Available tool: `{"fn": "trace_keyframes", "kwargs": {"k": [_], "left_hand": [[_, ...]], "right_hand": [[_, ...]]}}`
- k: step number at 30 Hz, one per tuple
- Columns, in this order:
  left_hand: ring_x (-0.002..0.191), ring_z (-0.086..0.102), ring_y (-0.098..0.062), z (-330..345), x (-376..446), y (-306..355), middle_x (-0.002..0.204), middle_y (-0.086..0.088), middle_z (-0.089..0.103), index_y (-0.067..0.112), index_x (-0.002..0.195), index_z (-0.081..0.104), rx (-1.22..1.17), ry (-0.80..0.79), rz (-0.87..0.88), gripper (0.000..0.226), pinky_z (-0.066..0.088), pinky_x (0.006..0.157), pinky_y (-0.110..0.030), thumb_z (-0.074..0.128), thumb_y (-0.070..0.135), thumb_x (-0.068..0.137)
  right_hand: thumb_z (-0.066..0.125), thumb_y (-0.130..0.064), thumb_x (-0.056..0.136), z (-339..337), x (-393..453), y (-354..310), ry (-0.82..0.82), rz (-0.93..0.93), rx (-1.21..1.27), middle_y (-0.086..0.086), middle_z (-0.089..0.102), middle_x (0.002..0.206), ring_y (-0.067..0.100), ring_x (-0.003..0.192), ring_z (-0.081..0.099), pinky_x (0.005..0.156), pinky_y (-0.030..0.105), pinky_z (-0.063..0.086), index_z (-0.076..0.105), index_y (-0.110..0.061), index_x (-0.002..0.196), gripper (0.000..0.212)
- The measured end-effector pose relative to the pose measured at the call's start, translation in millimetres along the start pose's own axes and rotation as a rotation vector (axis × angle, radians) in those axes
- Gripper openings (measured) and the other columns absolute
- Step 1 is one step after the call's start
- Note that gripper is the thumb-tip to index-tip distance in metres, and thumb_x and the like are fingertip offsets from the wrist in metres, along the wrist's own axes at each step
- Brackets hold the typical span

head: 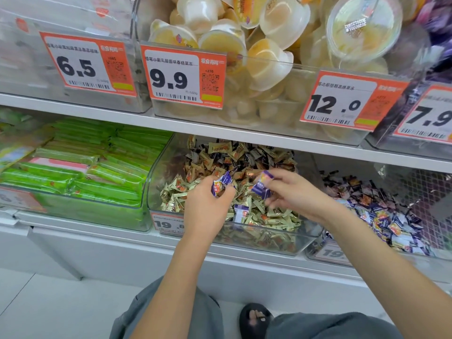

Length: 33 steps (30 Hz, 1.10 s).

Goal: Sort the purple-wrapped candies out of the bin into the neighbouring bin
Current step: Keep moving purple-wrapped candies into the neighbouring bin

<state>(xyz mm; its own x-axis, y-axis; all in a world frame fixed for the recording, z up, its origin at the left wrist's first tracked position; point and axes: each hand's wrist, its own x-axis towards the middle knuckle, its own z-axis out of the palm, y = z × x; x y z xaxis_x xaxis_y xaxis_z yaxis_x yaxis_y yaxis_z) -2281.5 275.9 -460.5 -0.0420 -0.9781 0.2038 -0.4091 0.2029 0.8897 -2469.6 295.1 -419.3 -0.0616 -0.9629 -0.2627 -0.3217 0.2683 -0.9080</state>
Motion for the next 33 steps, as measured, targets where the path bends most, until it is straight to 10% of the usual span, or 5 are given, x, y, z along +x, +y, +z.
{"fn": "trace_keyframes", "kwargs": {"k": [5,15,19,22,33], "left_hand": [[0.062,0.061,-0.029,-6,4,-1,0.063,-0.008,0.064,0.019,0.076,0.061,-0.056,-0.037,-0.014,0.014,0.049,0.059,-0.045,0.060,0.031,0.083],[0.065,0.062,-0.027,-11,10,-6,0.062,-0.008,0.065,0.014,0.079,0.061,0.008,-0.041,0.017,0.015,0.050,0.065,-0.049,0.060,0.029,0.082],[0.064,0.062,-0.026,-11,8,-3,0.062,-0.008,0.064,0.021,0.077,0.060,0.008,-0.051,0.016,0.009,0.049,0.063,-0.047,0.061,0.029,0.082],[0.064,0.062,-0.026,-12,6,-2,0.062,-0.008,0.064,0.021,0.077,0.060,0.003,-0.061,0.020,0.010,0.049,0.063,-0.047,0.061,0.029,0.083],[0.062,0.060,-0.029,-6,0,4,0.063,-0.010,0.062,0.031,0.078,0.060,-0.018,-0.122,0.096,0.011,0.048,0.057,-0.047,0.059,0.040,0.084]], "right_hand": [[0.052,-0.024,0.097,21,3,-5,-0.201,-0.120,-0.501,-0.007,0.061,0.064,0.002,0.047,0.056,0.050,0.019,0.049,0.050,-0.020,0.126,0.029],[0.064,-0.044,0.087,32,12,-9,-0.323,-0.016,-0.838,0.001,0.060,0.116,0.007,0.056,0.058,0.060,0.024,0.051,0.035,-0.018,0.143,0.068],[0.059,-0.041,0.091,38,11,-14,-0.289,-0.090,-1.010,0.005,0.056,0.121,0.019,0.097,0.060,0.080,0.030,0.047,0.050,-0.014,0.131,0.050],[0.060,-0.032,0.092,33,6,-8,-0.176,-0.187,-0.803,0.000,0.050,0.066,0.014,0.058,0.047,0.054,0.028,0.035,0.050,-0.015,0.073,0.027],[0.060,-0.028,0.093,-25,-35,7,0.275,-0.110,-0.029,-0.005,0.051,0.054,0.006,0.043,0.044,0.041,0.015,0.036,0.061,-0.015,0.081,0.018]]}}
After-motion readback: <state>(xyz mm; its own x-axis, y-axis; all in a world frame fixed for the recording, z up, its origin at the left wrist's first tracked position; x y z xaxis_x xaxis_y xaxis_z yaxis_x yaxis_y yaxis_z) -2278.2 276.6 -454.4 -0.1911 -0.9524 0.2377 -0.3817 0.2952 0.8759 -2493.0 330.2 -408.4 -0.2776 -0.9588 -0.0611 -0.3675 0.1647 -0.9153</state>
